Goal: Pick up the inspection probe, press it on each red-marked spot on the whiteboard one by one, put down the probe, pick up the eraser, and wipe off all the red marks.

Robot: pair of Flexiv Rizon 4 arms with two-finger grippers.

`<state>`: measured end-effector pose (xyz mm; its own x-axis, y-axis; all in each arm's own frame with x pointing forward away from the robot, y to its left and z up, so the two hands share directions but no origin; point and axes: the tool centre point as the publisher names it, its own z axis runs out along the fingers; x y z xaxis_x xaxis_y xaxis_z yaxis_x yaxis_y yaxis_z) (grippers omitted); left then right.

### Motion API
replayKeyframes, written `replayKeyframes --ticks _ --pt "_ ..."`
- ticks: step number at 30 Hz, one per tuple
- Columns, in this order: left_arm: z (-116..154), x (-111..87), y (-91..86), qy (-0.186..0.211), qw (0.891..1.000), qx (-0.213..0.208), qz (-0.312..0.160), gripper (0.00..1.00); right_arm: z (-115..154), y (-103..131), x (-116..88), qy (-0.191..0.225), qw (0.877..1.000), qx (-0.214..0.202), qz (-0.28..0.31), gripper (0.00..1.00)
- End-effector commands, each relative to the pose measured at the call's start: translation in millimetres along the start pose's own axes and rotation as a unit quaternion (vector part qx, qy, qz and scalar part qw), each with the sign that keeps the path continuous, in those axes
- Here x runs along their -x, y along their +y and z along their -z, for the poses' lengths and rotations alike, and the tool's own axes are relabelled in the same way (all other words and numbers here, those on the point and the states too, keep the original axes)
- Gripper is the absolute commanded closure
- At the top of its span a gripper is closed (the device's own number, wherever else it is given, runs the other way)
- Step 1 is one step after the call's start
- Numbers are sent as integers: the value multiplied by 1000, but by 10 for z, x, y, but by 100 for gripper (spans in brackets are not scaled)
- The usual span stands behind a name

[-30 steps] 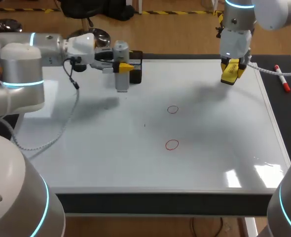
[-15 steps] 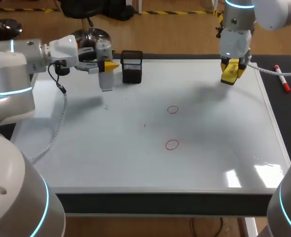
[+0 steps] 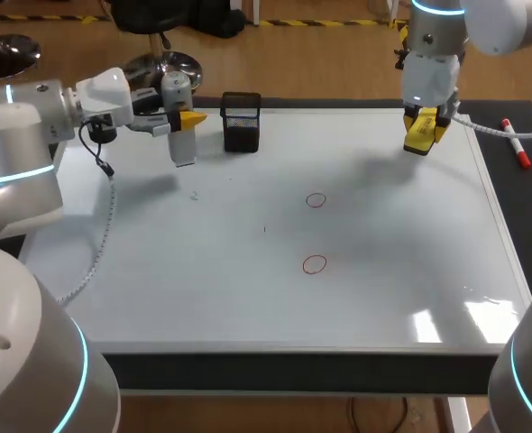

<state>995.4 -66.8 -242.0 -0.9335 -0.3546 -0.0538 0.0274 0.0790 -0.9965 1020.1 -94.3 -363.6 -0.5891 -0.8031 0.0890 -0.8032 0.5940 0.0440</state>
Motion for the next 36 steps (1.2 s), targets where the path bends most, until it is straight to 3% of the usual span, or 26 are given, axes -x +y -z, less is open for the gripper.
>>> replayKeyframes --ticks 1,15,25,36 --pt "-2 -45 -45 -13 1000 2 -1 100 13 -7 -6 1 1000 0 1 100" --pt "-2 -45 -45 -13 1000 2 -1 100 18 26 33 4 1000 -2 9 100" --pt "-2 -45 -45 -13 1000 2 -1 100 38 561 442 -3 996 -4 89 100" --pt "-2 -45 -45 -13 1000 2 -1 100 67 1174 681 -18 989 4 150 100"
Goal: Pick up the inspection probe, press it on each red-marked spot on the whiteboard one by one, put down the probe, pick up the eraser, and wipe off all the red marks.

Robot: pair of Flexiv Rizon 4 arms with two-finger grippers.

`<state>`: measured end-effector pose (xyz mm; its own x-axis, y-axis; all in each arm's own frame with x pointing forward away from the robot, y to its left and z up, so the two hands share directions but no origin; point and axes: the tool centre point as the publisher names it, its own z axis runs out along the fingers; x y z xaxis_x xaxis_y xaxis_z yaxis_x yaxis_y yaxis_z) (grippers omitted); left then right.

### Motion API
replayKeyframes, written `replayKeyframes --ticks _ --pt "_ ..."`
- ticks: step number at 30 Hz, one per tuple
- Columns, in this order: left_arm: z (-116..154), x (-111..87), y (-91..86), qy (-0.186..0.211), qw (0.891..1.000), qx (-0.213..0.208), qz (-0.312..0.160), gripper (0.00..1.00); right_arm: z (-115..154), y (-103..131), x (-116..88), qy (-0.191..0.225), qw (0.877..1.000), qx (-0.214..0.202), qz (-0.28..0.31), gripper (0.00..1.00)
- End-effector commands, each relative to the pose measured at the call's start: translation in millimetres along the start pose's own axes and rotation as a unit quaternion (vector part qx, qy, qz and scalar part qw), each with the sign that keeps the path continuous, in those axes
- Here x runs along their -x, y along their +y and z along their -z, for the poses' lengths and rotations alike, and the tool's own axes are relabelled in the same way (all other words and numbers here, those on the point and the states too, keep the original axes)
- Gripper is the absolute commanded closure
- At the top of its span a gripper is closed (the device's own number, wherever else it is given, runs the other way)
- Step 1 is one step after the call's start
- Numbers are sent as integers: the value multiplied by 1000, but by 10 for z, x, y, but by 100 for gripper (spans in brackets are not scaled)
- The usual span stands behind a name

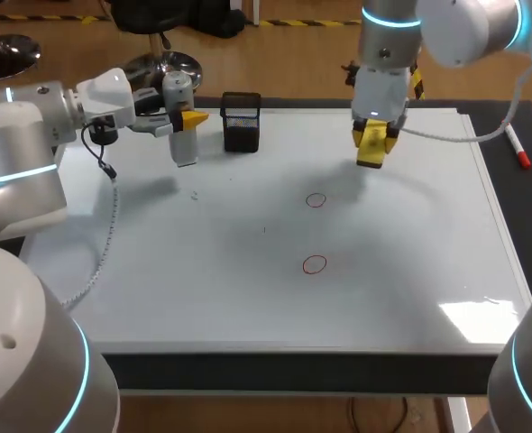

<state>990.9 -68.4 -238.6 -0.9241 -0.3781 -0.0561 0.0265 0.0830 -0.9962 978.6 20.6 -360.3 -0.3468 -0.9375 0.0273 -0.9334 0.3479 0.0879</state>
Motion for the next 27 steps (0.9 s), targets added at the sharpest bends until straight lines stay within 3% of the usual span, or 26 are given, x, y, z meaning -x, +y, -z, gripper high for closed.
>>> replayKeyframes --ticks 1,19,27 --pt "-6 1 -8 -1 1000 0 0 100 6 198 82 1 1000 -6 14 100" --pt "-6 1 -8 -1 1000 0 0 100 -181 911 769 -9 993 22 114 100" --pt "-6 1 -8 -1 1000 0 0 100 -387 1013 892 -5 992 36 119 100"
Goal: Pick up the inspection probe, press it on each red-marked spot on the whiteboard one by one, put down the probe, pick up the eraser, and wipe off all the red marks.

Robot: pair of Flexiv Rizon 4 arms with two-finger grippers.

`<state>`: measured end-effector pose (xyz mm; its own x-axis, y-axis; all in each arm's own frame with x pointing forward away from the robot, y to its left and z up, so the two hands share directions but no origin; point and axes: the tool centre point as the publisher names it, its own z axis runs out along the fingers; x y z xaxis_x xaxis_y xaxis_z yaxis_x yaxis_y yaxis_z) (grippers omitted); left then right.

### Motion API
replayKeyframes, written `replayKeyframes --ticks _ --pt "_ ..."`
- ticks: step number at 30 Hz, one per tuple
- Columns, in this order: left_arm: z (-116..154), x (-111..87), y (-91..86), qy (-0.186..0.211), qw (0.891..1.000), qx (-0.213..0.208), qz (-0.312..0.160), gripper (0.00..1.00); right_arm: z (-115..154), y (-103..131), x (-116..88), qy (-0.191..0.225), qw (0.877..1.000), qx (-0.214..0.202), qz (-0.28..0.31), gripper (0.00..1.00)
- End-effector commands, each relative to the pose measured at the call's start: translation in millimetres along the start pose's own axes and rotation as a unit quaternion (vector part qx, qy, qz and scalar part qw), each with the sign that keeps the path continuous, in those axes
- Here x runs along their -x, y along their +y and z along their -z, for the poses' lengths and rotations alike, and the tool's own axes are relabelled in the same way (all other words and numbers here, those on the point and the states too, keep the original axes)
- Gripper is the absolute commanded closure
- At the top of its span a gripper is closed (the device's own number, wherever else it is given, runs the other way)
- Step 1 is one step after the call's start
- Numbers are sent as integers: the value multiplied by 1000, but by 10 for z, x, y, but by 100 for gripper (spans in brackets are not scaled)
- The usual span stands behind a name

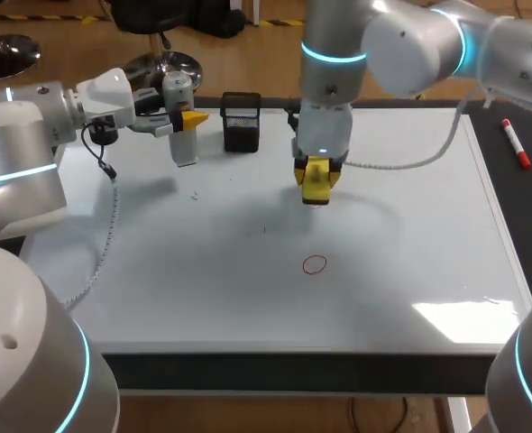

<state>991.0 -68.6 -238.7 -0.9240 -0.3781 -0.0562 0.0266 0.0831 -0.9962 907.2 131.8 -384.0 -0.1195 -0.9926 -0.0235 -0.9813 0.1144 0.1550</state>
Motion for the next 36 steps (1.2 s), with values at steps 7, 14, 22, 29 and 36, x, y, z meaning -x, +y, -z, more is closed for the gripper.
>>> replayKeyframes --ticks 7,14,22,29,36 --pt "-3 0 -9 -1 1000 0 0 100 -198 -6 168 11 1000 7 1 100" --pt "-3 0 -9 -1 1000 0 0 100 -310 49 212 20 1000 11 3 100" --pt "-3 0 -9 -1 1000 0 0 100 -368 72 201 23 1000 12 4 100" --pt "-3 0 -9 -1 1000 0 0 100 -413 84 160 25 1000 15 -1 100" --pt "-3 0 -9 -1 1000 0 0 100 -461 71 153 26 1000 12 0 100"
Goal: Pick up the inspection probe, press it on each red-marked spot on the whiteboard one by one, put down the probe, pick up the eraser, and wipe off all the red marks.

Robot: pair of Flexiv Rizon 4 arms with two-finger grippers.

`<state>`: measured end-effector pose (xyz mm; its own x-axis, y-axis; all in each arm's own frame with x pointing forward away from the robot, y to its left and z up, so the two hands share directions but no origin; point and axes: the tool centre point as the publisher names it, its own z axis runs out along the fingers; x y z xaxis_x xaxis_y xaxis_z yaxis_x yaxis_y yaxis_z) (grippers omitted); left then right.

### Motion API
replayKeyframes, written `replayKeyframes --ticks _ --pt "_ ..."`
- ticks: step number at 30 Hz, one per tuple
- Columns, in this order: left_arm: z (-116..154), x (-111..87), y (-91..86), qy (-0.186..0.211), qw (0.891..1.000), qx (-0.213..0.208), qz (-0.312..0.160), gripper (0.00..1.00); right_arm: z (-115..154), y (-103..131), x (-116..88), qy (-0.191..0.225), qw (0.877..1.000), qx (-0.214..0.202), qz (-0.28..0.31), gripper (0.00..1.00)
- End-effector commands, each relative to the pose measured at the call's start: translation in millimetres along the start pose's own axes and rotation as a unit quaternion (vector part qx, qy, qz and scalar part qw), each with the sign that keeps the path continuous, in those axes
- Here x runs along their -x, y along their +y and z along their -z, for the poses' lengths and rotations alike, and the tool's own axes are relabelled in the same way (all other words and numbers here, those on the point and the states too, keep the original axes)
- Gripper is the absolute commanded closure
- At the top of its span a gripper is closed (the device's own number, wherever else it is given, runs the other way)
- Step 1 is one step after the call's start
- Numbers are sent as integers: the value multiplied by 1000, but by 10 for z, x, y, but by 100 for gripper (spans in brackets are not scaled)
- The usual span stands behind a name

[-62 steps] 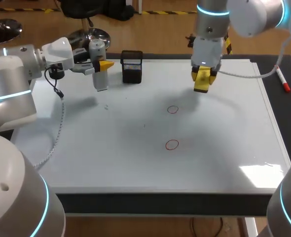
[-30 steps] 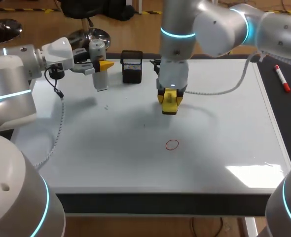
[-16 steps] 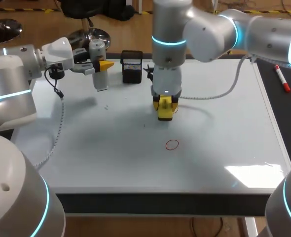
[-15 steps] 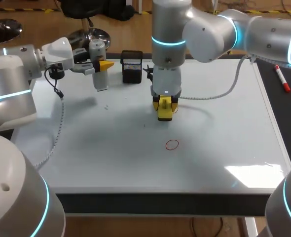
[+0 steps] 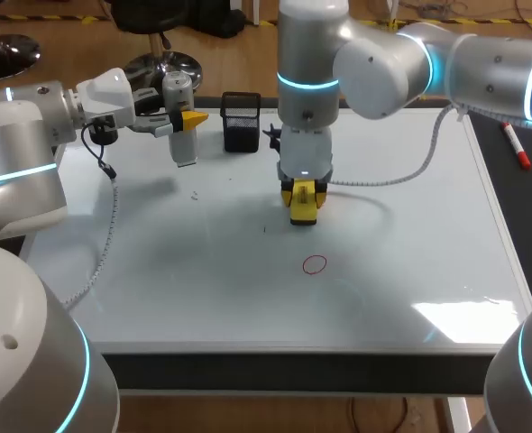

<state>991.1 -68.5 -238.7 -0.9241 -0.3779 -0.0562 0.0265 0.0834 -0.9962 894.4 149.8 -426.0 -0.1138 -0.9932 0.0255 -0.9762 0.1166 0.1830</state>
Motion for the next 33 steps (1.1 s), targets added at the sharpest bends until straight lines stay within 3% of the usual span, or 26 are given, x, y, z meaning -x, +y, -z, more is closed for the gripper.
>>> replayKeyframes --ticks 1,14,33 --pt "-3 0 -9 -1 1000 0 0 100 -20 -13 0 2 1000 -3 2 100" --pt "-3 0 -9 -1 1000 0 0 100 -93 -39 -49 4 1000 -1 7 100" --pt "-3 0 -9 -1 1000 0 0 100 -187 -58 -305 3 1000 9 -20 100"
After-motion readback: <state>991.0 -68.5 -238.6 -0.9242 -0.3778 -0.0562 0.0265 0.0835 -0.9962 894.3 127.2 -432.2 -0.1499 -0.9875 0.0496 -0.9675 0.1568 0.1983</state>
